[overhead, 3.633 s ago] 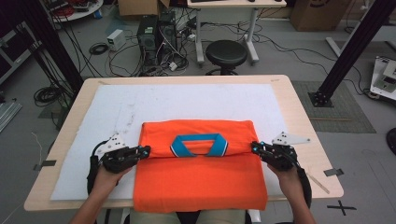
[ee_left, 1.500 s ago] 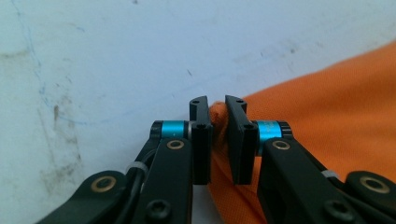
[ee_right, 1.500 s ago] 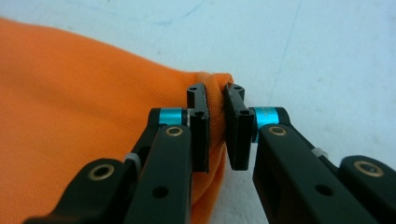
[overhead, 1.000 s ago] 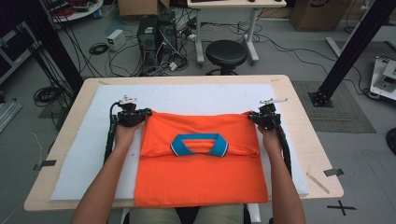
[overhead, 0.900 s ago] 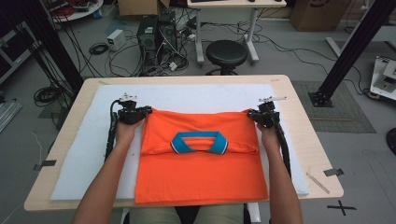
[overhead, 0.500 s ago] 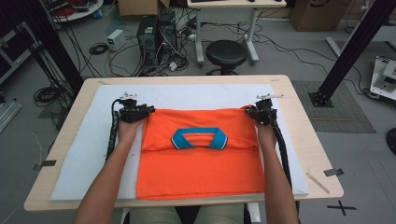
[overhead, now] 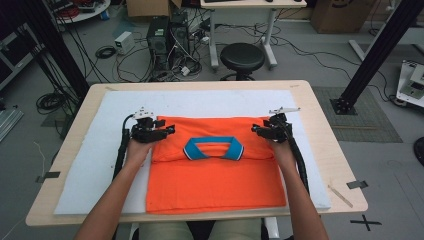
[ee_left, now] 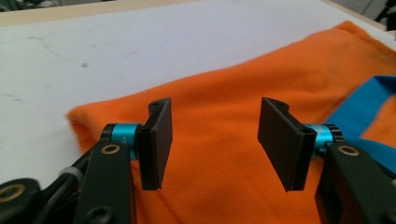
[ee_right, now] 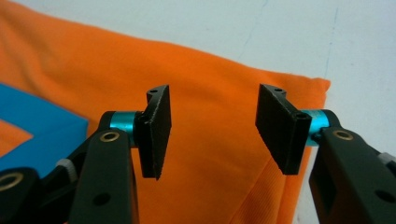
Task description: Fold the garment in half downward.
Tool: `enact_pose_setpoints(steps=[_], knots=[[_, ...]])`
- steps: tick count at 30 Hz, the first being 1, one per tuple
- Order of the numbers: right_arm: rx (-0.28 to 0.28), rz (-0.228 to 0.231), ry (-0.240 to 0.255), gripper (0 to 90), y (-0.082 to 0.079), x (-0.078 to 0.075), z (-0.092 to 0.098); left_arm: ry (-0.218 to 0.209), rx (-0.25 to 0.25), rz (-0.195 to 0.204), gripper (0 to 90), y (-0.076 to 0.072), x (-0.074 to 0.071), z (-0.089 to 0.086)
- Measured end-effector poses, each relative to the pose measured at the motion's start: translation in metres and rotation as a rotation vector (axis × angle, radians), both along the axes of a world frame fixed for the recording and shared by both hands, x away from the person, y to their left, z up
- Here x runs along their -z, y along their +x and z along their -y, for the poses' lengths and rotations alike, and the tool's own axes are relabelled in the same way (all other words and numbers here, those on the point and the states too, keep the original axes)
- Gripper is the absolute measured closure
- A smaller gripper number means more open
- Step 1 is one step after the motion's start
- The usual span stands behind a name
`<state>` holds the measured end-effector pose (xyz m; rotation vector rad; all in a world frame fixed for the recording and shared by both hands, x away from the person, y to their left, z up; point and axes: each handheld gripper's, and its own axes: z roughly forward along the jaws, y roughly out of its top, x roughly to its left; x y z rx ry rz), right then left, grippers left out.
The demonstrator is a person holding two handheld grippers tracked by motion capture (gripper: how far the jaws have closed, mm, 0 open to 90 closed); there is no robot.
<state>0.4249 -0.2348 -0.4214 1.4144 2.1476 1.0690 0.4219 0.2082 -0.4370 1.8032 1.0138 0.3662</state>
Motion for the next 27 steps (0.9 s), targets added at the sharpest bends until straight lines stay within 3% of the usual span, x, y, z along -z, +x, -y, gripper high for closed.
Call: enact_pose_setpoints(steps=[2,3,4,8,12,16,18,19,20,21,23,27], knots=[[-0.007,0.002,0.0,44.2,-0.005,-0.001,-0.001,-0.005,0.042,-0.01,43.6,-0.004,-0.001,0.007],[-0.008,0.009,0.006,42.7,-0.01,-0.002,-0.001,0.004,0.088,-0.007,42.3,-0.009,-0.003,0.015],[-0.008,0.009,0.006,42.7,-0.01,-0.002,-0.001,0.004,0.088,-0.007,42.3,-0.009,-0.003,0.015],[-0.012,0.011,0.016,40.6,-0.022,-0.001,0.001,0.001,0.179,-0.005,42.3,-0.017,-0.009,0.031],[-0.014,0.008,0.03,39.4,-0.031,0.003,0.001,0.027,0.221,-0.069,42.3,-0.021,-0.004,0.047],[-0.038,0.006,0.016,39.0,-0.039,0.004,-0.003,0.036,0.236,-0.094,44.9,-0.025,0.0,0.054],[-0.045,0.008,0.011,39.0,-0.042,0.004,-0.006,0.057,0.257,-0.091,53.7,-0.028,0.002,0.056],[-0.056,0.018,0.014,39.0,-0.044,0.002,-0.008,0.082,0.265,-0.07,68.3,-0.031,0.002,0.058],[-0.056,0.018,0.014,39.0,-0.044,0.002,-0.008,0.092,0.276,-0.049,68.3,-0.034,0.003,0.059],[-0.066,0.024,0.021,39.0,-0.046,0.001,-0.011,0.107,0.281,-0.031,79.6,-0.039,0.003,0.06],[-0.078,0.027,0.023,39.0,-0.047,0.0,-0.015,0.106,0.283,-0.022,84.4,-0.041,0.003,0.059],[-0.098,0.027,0.025,39.0,-0.049,-0.002,-0.022,0.081,0.274,0.005,85.5,-0.05,-0.001,0.056]])
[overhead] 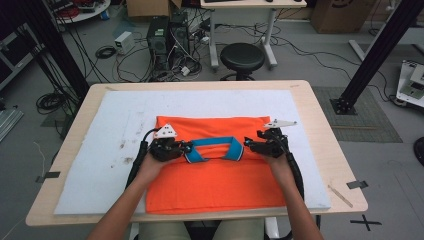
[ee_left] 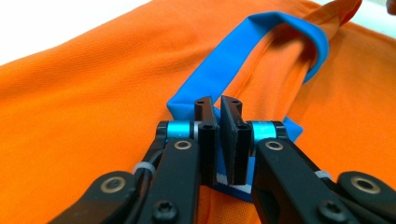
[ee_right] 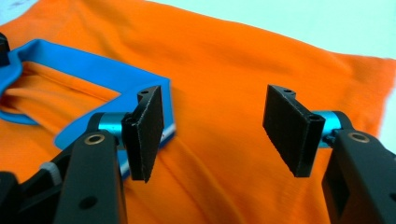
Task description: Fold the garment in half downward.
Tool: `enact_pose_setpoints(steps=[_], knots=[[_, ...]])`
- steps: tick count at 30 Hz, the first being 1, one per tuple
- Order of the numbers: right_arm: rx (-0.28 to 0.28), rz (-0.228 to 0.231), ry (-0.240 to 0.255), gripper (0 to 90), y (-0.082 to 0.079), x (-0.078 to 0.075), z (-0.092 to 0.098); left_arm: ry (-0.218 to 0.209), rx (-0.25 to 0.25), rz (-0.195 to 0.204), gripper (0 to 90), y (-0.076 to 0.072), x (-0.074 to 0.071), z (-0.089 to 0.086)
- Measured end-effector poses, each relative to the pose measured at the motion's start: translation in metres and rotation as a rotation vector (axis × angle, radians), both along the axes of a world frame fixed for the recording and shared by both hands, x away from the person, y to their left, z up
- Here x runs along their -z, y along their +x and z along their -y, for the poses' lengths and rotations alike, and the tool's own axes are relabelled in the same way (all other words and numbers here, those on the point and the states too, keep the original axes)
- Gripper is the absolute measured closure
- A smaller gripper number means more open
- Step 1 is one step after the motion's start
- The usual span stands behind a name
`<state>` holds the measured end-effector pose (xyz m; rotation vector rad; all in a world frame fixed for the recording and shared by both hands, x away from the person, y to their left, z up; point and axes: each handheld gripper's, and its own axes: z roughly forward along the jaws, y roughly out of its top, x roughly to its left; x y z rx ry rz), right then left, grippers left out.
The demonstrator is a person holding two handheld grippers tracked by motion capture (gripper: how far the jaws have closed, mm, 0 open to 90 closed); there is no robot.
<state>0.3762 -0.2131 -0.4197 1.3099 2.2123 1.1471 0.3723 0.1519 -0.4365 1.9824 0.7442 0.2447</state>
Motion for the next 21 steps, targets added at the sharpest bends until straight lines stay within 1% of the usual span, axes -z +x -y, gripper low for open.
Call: enact_pose_setpoints(steps=[1,2,3,4,5,6,7,8,9,11,12,15,16,17,18,19,20,21], knots=[[-0.01,0.001,-0.002,39.0,0.0,-0.001,-0.003,-0.005,-0.001,0.007,85.7,-0.002,-0.001,-0.001],[-0.027,-0.002,0.0,38.9,-0.001,-0.002,-0.01,-0.014,0.004,0.02,85.8,-0.007,-0.002,-0.002],[-0.027,-0.002,0.0,38.9,-0.001,-0.002,-0.01,-0.014,0.004,0.02,85.8,-0.007,-0.002,-0.002],[-0.048,-0.007,0.006,38.9,-0.001,-0.003,-0.018,-0.022,0.011,0.028,85.9,-0.012,-0.003,-0.002],[-0.048,-0.007,0.006,38.9,-0.001,-0.003,-0.018,-0.022,0.011,0.028,85.9,-0.012,-0.003,-0.002],[-0.077,-0.017,0.008,38.8,-0.001,-0.003,-0.027,-0.027,0.016,0.033,85.8,-0.017,-0.003,-0.002],[-0.077,-0.017,0.008,38.8,-0.001,-0.003,-0.027,-0.027,0.016,0.033,85.8,-0.017,-0.003,-0.002],[-0.089,-0.031,0.014,38.4,0.0,-0.002,-0.034,-0.037,0.018,0.033,85.9,-0.019,-0.003,-0.002],[-0.089,-0.031,0.014,38.4,0.0,-0.002,-0.034,-0.042,0.021,0.035,85.9,-0.021,-0.003,-0.003],[-0.105,-0.052,0.023,38.1,0.002,0.0,-0.041,-0.048,0.026,0.037,85.8,-0.025,-0.002,-0.004],[-0.107,-0.067,0.012,38.2,0.006,0.003,-0.048,-0.051,0.028,0.036,85.8,-0.026,-0.002,-0.005],[-0.106,-0.08,0.002,38.5,0.009,0.006,-0.052,-0.058,0.031,0.033,85.8,-0.029,0.0,-0.007],[-0.105,-0.098,0.004,45.3,0.012,0.008,-0.054,-0.062,0.032,0.031,85.8,-0.029,0.0,-0.007],[-0.105,-0.098,0.004,45.3,0.012,0.008,-0.054,-0.065,0.033,0.031,85.8,-0.03,0.0,-0.007],[-0.107,-0.111,0.003,50.3,0.013,0.009,-0.055,-0.066,0.034,0.034,85.8,-0.031,0.0,-0.007],[-0.105,-0.119,-0.003,56.3,0.013,0.01,-0.055,-0.069,0.036,0.032,85.9,-0.031,0.0,-0.007],[-0.097,-0.108,-0.047,74.2,0.012,0.01,-0.056,-0.072,0.037,0.034,85.8,-0.032,0.001,-0.008],[-0.097,-0.108,-0.047,74.2,0.012,0.01,-0.056,-0.073,0.036,0.034,85.8,-0.032,0.001,-0.008]])
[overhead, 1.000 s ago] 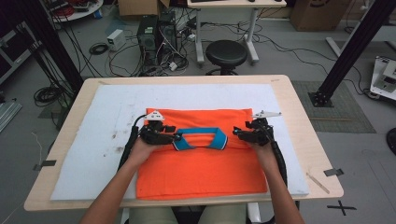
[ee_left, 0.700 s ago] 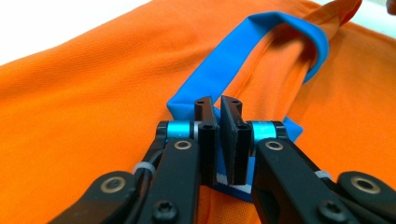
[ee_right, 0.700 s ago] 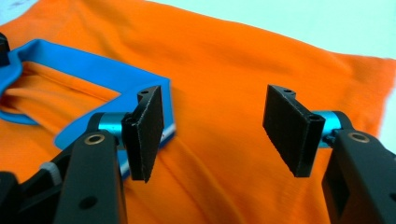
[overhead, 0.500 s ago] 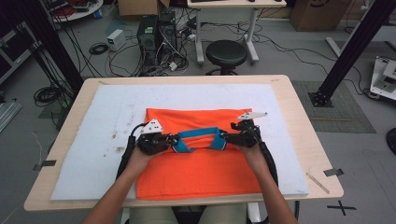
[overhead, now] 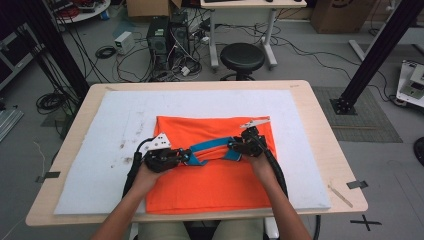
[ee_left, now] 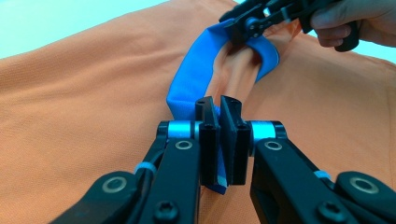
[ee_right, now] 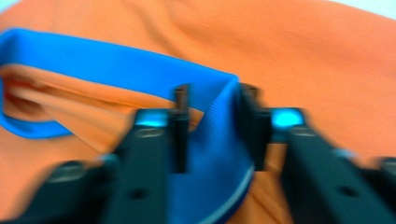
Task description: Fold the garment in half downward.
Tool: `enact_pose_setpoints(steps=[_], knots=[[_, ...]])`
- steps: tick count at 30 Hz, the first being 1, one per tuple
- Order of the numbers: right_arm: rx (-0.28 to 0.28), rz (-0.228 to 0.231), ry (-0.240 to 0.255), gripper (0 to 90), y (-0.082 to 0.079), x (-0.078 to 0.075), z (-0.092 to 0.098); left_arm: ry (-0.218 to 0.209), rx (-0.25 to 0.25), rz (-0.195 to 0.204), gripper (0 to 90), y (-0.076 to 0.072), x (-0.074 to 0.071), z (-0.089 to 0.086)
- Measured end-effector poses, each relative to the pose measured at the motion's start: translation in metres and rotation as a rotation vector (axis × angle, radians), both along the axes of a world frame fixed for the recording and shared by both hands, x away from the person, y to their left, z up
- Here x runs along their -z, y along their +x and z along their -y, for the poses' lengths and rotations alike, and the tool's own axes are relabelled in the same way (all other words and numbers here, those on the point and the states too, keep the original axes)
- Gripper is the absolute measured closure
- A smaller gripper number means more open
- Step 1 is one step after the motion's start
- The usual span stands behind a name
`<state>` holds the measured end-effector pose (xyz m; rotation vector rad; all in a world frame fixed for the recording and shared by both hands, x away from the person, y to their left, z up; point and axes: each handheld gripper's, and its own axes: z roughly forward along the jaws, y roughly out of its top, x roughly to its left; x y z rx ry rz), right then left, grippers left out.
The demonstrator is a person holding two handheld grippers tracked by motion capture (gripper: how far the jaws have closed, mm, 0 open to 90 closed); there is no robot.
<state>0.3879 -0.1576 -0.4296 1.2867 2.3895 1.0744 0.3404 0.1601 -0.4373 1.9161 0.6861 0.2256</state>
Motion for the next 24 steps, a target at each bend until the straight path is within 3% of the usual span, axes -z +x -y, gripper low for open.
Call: enact_pose_setpoints(steps=[1,4,7,10,13,14,15,17,20,24], knots=[[0.001,0.026,-0.012,83.7,-0.003,-0.001,0.003,-0.001,0.001,-0.001,85.8,0.0,0.0,-0.001],[-0.01,0.051,0.002,84.5,-0.008,-0.003,0.007,-0.019,-0.02,-0.003,82.7,0.0,0.0,-0.003],[-0.023,0.087,0.015,84.7,-0.017,-0.006,0.011,-0.02,-0.054,0.009,60.0,0.001,-0.002,-0.003],[-0.032,0.113,0.034,84.6,-0.025,-0.007,0.013,-0.015,-0.06,-0.033,43.2,0.006,-0.002,0.001],[-0.038,0.143,0.056,84.6,-0.035,-0.008,0.017,0.007,-0.055,-0.086,39.6,0.011,0.003,0.006],[-0.038,0.143,0.056,84.6,-0.035,-0.008,0.017,0.016,-0.049,-0.108,39.6,0.013,0.006,0.007],[-0.041,0.142,0.062,84.5,-0.039,-0.007,0.018,0.036,-0.032,-0.133,45.2,0.013,0.01,0.01],[-0.046,0.142,0.06,84.5,-0.041,-0.006,0.019,0.036,-0.023,-0.129,49.5,0.012,0.01,0.011],[-0.053,0.137,0.059,80.6,-0.047,-0.006,0.022,0.024,-0.003,-0.061,75.7,0.005,0.007,0.008],[-0.036,0.13,0.12,60.3,-0.048,-0.014,0.028,0.038,0.051,-0.031,78.1,-0.005,0.005,0.007]])
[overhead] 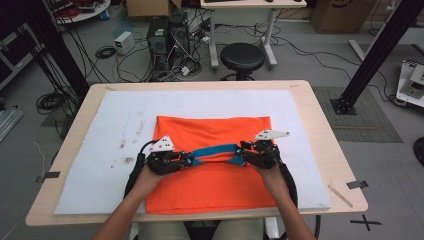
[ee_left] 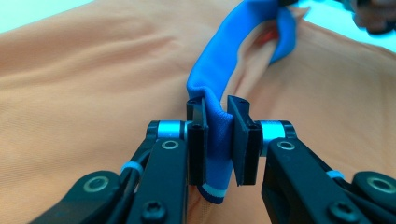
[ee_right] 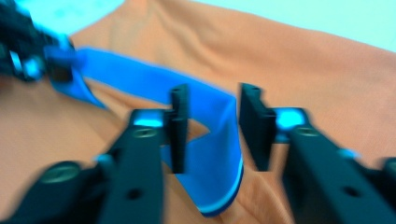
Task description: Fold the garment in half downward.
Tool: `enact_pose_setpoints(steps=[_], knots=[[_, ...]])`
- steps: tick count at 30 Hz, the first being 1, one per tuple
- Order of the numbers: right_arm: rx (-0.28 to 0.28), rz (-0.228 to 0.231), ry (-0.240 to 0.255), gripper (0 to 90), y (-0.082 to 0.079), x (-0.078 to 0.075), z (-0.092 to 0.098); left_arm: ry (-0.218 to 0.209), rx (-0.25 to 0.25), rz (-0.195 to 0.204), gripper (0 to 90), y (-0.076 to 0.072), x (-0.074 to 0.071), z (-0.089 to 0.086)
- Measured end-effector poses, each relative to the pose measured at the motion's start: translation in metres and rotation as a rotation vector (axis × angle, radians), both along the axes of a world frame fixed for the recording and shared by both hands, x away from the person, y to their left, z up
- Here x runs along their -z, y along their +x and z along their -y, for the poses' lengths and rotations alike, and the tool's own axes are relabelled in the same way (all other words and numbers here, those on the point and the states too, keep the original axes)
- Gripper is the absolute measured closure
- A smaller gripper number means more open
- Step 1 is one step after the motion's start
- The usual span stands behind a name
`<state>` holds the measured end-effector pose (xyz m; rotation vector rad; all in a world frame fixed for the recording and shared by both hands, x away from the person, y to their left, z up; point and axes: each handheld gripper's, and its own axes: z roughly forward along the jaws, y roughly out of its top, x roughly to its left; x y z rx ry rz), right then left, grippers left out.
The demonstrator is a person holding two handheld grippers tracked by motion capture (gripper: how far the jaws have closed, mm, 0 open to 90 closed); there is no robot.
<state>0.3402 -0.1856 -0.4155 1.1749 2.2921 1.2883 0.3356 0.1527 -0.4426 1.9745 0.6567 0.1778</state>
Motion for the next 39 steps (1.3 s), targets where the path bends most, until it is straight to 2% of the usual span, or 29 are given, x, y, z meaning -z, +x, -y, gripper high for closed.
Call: enact_pose_setpoints(steps=[1,3,7,11,12,13,14,16,17,18,19,22,24,25,26,27,28,30,31,32,33,34,36,37,39], knots=[[0.01,-0.003,0.022,54.2,0.0,-0.004,0.001,0.003,0.014,0.002,78.2,-0.002,0.0,0.0],[0.019,0.008,0.047,48.9,0.001,-0.011,0.001,0.004,0.028,0.007,77.9,-0.006,0.001,-0.001],[0.001,-0.016,0.024,45.4,0.007,-0.01,-0.007,-0.009,0.078,0.007,76.5,-0.013,0.003,-0.004],[-0.04,-0.065,-0.023,42.0,0.015,0.0,-0.016,-0.025,0.096,0.009,69.0,-0.017,0.002,-0.007],[-0.042,-0.078,-0.043,43.4,0.017,0.003,-0.017,-0.032,0.095,0.007,67.4,-0.017,0.001,-0.008],[-0.059,-0.093,-0.066,66.0,0.019,0.007,-0.018,-0.043,0.098,0.005,65.6,-0.017,0.0,-0.01],[-0.059,-0.093,-0.066,66.0,0.019,0.007,-0.018,-0.049,0.093,0.005,65.6,-0.018,-0.001,-0.011],[-0.08,-0.072,-0.076,81.7,0.015,0.007,-0.016,-0.067,0.062,-0.005,58.8,-0.017,-0.003,-0.016],[-0.09,-0.063,-0.072,84.7,0.013,0.006,-0.015,-0.08,0.042,-0.003,56.4,-0.017,-0.005,-0.019],[-0.097,-0.05,-0.066,85.2,0.009,0.005,-0.013,-0.091,0.022,0.001,55.5,-0.016,-0.006,-0.022],[-0.105,-0.035,-0.062,85.2,0.001,0.004,-0.009,-0.104,0.006,0.005,49.4,-0.015,-0.008,-0.025],[-0.127,-0.021,-0.067,85.2,-0.009,0.005,-0.005,-0.141,-0.04,0.022,47.1,-0.014,-0.011,-0.031],[-0.141,-0.024,-0.066,82.7,-0.017,0.007,-0.002,-0.15,-0.065,0.033,45.3,-0.013,-0.012,-0.034],[-0.135,-0.038,-0.045,72.8,-0.023,0.007,0.003,-0.151,-0.091,0.04,44.5,-0.012,-0.013,-0.036],[-0.135,-0.038,-0.045,72.8,-0.023,0.007,0.003,-0.151,-0.091,0.04,44.3,-0.012,-0.013,-0.036],[-0.096,-0.03,0.0,65.0,-0.028,0.002,0.01,-0.154,-0.101,0.046,44.2,-0.011,-0.013,-0.037],[-0.096,-0.03,0.0,65.0,-0.028,0.002,0.01,-0.154,-0.114,0.049,44.2,-0.011,-0.013,-0.037],[-0.043,-0.003,0.076,61.5,-0.03,-0.007,0.016,-0.15,-0.133,0.054,42.9,-0.01,-0.012,-0.037],[0.004,0.023,0.096,61.3,-0.028,-0.014,0.017,-0.154,-0.137,0.053,42.6,-0.009,-0.012,-0.038],[0.004,0.023,0.096,61.3,-0.028,-0.014,0.017,-0.152,-0.142,0.054,42.6,-0.008,-0.012,-0.038],[0.049,0.041,0.072,62.7,-0.022,-0.017,0.013,-0.152,-0.148,0.053,42.6,-0.008,-0.011,-0.038],[0.049,0.041,0.072,62.7,-0.022,-0.017,0.013,-0.152,-0.15,0.052,42.6,-0.008,-0.011,-0.039],[0.075,0.043,0.04,63.0,-0.013,-0.016,0.007,-0.154,-0.16,0.052,42.6,-0.007,-0.012,-0.04],[0.052,0.012,0.012,63.0,-0.003,-0.009,-0.002,-0.159,-0.166,0.052,42.6,-0.007,-0.012,-0.041],[0.04,0.0,-0.002,63.0,-0.001,-0.006,-0.004,-0.159,-0.172,0.053,42.6,-0.007,-0.011,-0.044]])
